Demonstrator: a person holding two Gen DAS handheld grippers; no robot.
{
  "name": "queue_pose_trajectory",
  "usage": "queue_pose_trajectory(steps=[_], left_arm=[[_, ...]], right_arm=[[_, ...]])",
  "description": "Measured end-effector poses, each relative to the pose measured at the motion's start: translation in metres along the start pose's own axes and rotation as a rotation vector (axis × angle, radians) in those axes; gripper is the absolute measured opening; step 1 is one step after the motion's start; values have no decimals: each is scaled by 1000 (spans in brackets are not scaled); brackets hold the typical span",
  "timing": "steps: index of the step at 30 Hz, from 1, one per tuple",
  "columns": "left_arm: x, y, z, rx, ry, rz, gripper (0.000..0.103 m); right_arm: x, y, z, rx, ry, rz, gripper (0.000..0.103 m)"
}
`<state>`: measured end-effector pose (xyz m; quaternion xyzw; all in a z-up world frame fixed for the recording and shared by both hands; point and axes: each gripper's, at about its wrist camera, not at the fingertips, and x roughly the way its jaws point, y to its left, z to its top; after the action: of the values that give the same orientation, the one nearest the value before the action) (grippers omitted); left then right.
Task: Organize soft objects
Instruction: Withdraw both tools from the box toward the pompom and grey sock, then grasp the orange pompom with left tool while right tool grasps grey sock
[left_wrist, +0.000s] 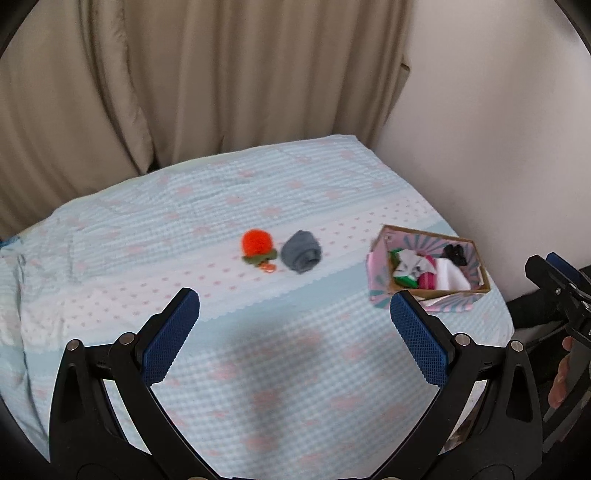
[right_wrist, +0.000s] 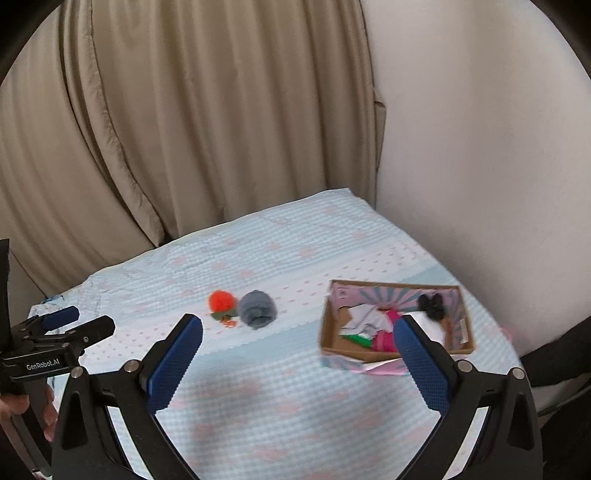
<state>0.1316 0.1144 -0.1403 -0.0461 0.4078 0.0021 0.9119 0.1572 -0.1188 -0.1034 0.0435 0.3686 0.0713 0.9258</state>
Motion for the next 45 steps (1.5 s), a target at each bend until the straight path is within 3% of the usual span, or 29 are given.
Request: queue_pose_trajectory(steps=[9, 18, 29, 37, 45], left_arm=[[56, 66, -1, 19, 43, -12, 103], [149, 103, 4, -18, 79, -66, 103], [286, 94, 13, 15, 82, -115, 103], [380, 97, 19, 21, 136, -116, 102], [445, 100, 7, 21, 202, -116, 92]], right_arm=[[61, 59, -17, 10, 25, 65, 103], [156, 83, -38, -35, 77, 101, 103], [291, 84, -63, -118, 128, 128, 103], [374, 76, -72, -159, 158, 112, 103], [431, 71, -81, -185, 196, 121, 103]])
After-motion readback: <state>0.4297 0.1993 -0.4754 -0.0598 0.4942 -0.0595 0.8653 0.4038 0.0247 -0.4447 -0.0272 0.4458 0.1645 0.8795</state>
